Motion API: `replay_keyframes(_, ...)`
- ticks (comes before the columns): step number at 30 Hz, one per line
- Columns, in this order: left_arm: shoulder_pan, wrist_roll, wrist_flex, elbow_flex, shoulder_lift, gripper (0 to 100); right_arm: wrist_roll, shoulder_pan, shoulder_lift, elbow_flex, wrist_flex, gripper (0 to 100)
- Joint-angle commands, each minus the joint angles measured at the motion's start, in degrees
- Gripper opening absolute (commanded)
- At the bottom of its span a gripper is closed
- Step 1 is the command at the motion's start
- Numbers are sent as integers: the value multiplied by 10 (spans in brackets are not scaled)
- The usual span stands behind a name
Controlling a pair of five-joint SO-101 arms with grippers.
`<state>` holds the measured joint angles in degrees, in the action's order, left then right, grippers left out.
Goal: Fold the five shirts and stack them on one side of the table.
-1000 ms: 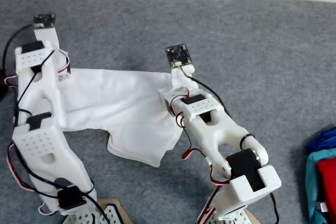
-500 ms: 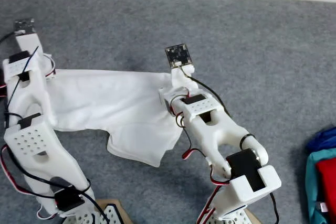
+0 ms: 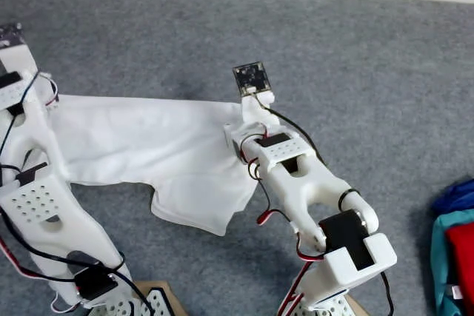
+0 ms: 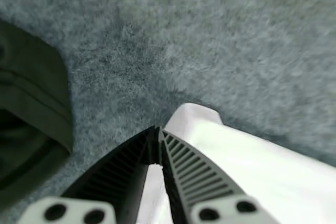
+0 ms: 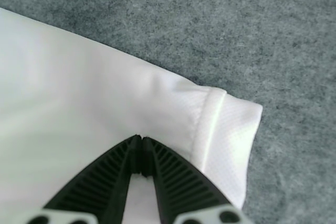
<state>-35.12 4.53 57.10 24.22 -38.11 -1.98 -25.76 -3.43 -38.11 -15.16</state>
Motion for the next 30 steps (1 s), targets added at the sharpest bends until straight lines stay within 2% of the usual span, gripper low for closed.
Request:
replay_keyframes(1, 30, -69, 115, 85, 29, 10, 6, 11, 3, 13, 7, 8)
replay_keyframes(4, 59, -120, 207, 110, 29, 7, 6, 11, 3, 13, 7, 8)
replay_keyframes(7, 97, -148, 267, 96, 17, 7, 7, 11, 3, 14, 7, 8)
replay_keyframes(9, 118, -156, 266, 65, -9, 7, 7, 12, 3, 13, 7, 8)
replay_keyframes(13, 136, -164, 207, 45, -85, 7, 7, 20, 5, 13, 7, 8)
replay_keyframes(23, 125, -164, 236, 87, -107, 7, 7, 49, 6, 17, 7, 8)
replay_keyframes(30, 124, -164, 236, 87, -108, 7, 7, 108, 9, 18, 7, 8)
